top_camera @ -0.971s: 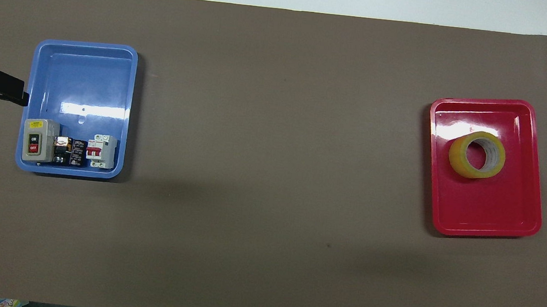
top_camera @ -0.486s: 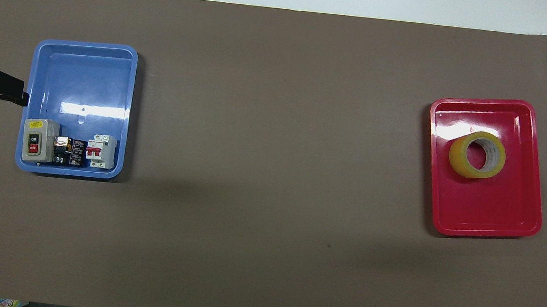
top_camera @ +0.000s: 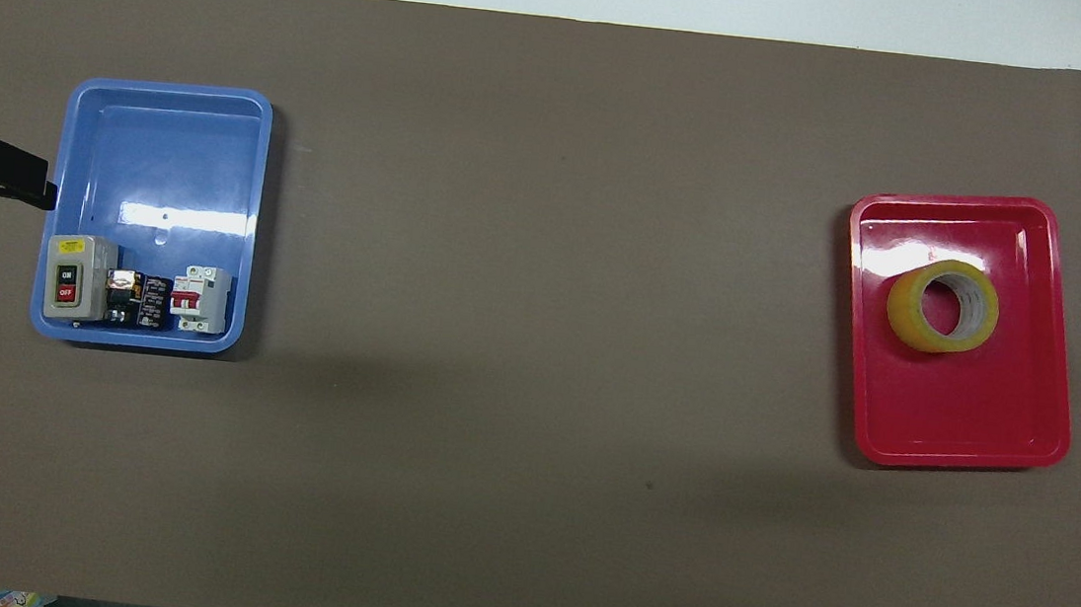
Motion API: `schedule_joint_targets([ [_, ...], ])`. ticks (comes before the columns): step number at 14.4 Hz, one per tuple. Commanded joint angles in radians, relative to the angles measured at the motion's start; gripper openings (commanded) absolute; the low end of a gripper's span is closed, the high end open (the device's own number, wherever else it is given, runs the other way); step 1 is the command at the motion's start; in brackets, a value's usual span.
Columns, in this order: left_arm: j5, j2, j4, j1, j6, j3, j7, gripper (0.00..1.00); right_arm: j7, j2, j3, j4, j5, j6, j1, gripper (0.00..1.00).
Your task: Place and move tape with both arms
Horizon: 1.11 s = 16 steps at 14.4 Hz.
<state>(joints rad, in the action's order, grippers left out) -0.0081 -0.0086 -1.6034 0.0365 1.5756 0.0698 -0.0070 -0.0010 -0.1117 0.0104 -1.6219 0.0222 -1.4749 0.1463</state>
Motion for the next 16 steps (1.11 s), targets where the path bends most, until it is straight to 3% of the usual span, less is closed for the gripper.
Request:
schedule_joint_targets([
  [1, 0.02, -0.019, -0.018, 0.006, 0.004, 0.002, 0.012, 1.0, 0.01, 0.003, -0.036, 0.004, 0.018, 0.005, -0.001, 1.0],
  [7, 0.02, -0.019, -0.02, 0.006, 0.004, 0.002, 0.012, 1.0, 0.01, -0.002, -0.092, -0.01, 0.012, -0.002, -0.001, 1.0],
  [16, 0.02, -0.019, -0.02, 0.006, 0.004, 0.001, 0.012, 1.0, 0.003, -0.003, -0.093, -0.018, -0.008, -0.004, -0.001, 1.0],
])
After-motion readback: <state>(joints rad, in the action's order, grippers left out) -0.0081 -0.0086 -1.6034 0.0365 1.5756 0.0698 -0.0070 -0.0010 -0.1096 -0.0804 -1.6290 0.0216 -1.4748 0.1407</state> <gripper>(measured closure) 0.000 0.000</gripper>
